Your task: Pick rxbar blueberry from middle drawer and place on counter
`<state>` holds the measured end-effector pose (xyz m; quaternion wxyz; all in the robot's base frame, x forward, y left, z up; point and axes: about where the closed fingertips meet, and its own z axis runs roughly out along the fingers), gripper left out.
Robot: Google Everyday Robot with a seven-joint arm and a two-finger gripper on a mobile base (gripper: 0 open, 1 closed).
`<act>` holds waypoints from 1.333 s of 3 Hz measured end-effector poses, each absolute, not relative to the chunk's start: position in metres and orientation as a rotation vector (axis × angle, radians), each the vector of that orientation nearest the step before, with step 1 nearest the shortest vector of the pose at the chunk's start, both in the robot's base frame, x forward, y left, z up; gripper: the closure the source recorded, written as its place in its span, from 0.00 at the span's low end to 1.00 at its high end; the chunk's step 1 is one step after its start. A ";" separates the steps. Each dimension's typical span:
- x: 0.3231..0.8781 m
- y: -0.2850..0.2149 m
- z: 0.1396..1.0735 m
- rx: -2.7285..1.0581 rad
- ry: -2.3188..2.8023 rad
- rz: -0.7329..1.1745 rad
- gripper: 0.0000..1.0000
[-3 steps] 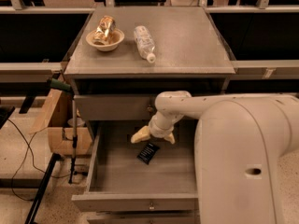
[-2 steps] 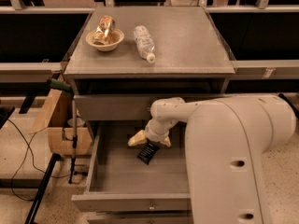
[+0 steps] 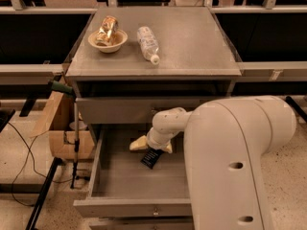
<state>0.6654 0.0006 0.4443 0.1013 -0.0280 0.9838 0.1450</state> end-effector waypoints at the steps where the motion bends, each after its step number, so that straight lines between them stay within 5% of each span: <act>1: 0.667 0.003 0.438 -0.091 2.903 0.433 0.00; 4: 0.685 0.014 0.358 -0.113 2.874 0.332 0.00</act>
Offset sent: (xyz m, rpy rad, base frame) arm 0.0179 0.0256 -0.0651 0.0381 -0.0443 0.0603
